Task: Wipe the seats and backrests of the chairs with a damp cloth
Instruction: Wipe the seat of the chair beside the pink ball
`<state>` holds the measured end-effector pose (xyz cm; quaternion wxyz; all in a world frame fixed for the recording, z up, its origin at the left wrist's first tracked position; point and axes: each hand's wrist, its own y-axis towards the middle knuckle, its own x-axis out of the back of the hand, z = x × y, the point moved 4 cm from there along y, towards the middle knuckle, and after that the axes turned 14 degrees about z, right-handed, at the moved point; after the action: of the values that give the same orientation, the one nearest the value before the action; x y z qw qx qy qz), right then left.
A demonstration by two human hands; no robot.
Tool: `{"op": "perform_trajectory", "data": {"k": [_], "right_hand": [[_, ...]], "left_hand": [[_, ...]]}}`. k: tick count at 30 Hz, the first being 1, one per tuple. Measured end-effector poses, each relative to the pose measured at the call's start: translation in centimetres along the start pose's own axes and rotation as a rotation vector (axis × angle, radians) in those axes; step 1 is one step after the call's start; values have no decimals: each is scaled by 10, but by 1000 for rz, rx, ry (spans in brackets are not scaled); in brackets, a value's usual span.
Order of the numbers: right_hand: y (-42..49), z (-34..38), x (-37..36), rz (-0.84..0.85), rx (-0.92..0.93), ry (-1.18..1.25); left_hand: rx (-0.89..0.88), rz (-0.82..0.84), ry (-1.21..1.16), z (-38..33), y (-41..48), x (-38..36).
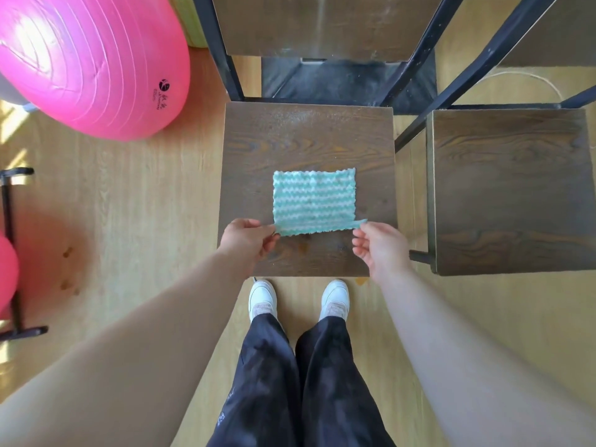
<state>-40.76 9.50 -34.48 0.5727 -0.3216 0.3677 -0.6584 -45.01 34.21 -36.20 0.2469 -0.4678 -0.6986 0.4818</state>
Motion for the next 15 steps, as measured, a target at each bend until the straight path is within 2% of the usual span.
{"op": "perform_trajectory", "data": {"k": [6,15], "right_hand": [[1,1,-1,6,4,25],[35,57,-24,38,86,-82]], "left_hand": [[4,10,43,4,4,4],[-70,-25,34,-57,23,-18]]}}
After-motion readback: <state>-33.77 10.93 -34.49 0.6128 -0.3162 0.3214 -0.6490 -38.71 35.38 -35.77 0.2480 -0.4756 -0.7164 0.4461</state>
